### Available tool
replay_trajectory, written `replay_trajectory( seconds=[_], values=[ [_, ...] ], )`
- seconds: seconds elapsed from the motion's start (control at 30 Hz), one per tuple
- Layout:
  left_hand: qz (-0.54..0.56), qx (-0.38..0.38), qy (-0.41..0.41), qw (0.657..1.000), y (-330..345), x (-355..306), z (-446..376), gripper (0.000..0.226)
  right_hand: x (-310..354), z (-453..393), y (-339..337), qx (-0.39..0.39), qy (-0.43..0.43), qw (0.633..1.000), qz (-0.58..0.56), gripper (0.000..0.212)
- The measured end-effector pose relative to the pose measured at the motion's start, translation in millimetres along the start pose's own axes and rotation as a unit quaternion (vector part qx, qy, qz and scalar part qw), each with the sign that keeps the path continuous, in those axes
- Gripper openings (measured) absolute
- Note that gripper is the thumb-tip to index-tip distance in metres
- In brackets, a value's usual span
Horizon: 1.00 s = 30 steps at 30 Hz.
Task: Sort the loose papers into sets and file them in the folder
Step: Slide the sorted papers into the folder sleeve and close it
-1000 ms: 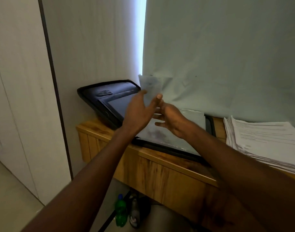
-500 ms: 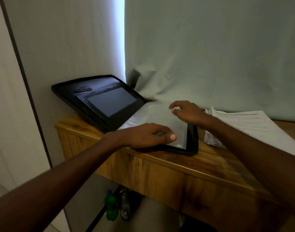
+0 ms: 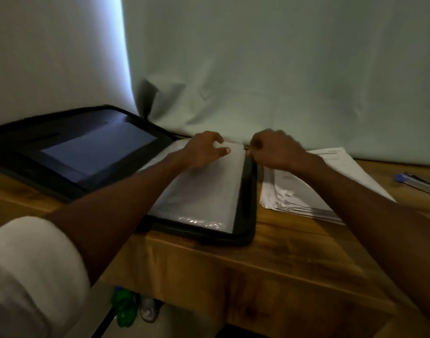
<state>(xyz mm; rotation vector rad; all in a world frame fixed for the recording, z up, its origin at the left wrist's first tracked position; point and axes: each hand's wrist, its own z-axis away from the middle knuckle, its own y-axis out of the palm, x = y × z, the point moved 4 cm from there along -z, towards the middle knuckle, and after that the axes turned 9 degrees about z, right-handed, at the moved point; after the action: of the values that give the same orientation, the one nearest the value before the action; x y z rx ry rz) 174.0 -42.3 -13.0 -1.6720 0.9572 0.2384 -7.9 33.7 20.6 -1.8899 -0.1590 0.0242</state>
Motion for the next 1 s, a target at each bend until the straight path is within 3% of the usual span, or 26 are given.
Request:
replay_trajectory(
  seconds=[0.1,0.23,0.33,0.47,0.63,0.73,0.9,1.0],
  values=[
    [0.015,-0.091,0.064,0.994,33.0,-46.7,-22.0,0.035,-63.4,8.9,-15.9,-0.011,0.16,0.982,0.102,0.041],
    [-0.01,-0.064,0.018,0.998,80.9,-106.0,-39.7,0.054,-134.4,23.5,-19.7,0.016,0.272,0.951,0.148,0.05],
    [-0.032,-0.068,0.01,0.997,105.4,-121.3,-39.5,0.052,-161.9,39.0,-9.8,-0.006,0.281,0.942,0.183,0.047],
    [0.008,-0.063,-0.027,0.998,116.2,-101.5,-44.8,0.038,-174.1,47.3,-5.3,-0.002,0.274,0.951,0.143,0.036],
    [0.114,-0.051,-0.088,0.988,113.5,-77.2,-48.6,0.051,-175.6,44.6,1.4,-0.026,0.295,0.954,0.046,0.033],
    [0.219,-0.059,-0.125,0.966,113.9,-76.9,-49.2,0.036,-189.5,44.1,0.1,-0.077,0.336,0.938,-0.049,0.038],
    [0.401,-0.028,-0.124,0.907,114.0,-87.4,-45.1,0.012,-203.7,43.6,-7.7,-0.156,0.381,0.893,-0.183,0.018],
    [0.506,-0.019,-0.088,0.858,106.8,-98.4,-45.4,0.013,-205.8,47.4,-13.5,-0.2,0.397,0.87,-0.214,0.042]
  ],
)
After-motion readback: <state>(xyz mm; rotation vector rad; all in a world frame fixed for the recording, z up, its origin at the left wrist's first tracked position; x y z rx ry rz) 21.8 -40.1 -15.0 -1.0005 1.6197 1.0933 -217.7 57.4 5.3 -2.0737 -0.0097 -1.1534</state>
